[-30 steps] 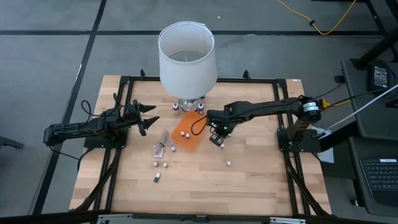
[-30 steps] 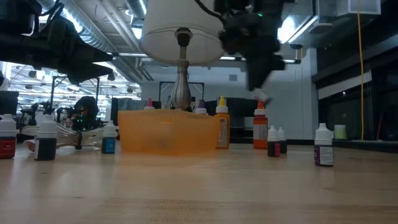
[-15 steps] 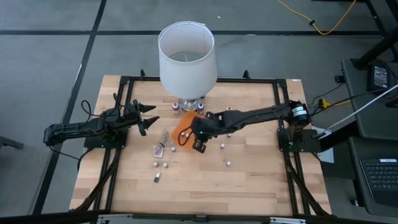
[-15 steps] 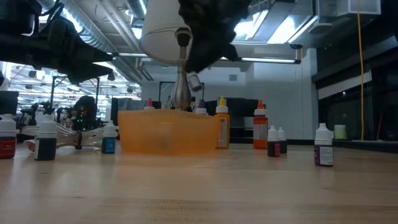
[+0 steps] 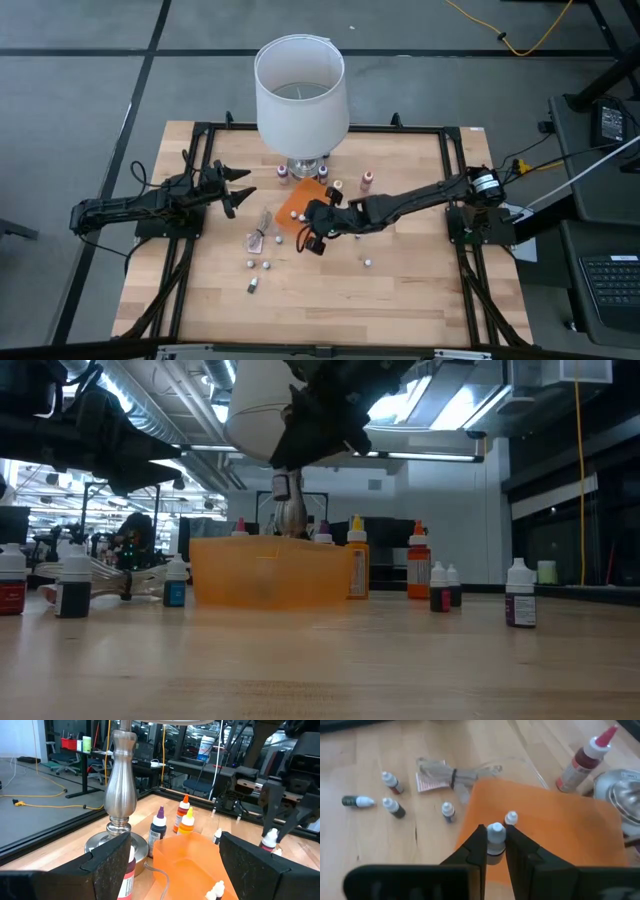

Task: Pick & Place food coloring
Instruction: Put the small red food coloring bottle into the orange bin

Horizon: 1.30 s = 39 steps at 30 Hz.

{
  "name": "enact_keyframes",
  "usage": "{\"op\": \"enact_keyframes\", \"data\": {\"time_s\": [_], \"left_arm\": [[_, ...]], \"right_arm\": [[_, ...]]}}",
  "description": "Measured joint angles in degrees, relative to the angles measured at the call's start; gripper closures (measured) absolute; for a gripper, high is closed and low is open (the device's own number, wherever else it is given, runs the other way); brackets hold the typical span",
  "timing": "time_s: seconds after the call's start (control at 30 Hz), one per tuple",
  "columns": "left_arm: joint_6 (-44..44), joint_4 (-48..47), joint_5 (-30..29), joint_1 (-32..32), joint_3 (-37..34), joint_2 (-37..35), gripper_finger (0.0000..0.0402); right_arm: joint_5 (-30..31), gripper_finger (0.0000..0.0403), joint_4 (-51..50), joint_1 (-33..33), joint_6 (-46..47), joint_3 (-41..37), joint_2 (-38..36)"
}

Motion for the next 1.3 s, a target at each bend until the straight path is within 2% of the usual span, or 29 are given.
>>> {"op": "enact_keyframes", "data": {"time_s": [0.17,0.6,1.3], "left_arm": [[0.0,0.0,0.0,0.0,0.0,0.0,0.0107],[0.0,0.0,0.0,0.0,0.0,0.0,0.0107],[0.0,0.0,0.0,0.0,0.0,0.0,0.0107]], "right_arm": [[0.0,0.0347,6.7,-0.1,-1.5,-3.7,-0.1],[0.2,0.0347,15.2,-0.9,-4.5,-12.3,-0.1],[-4.7,0.0347,16.1,-4.6,-8.7,-12.3,3.9]]}}
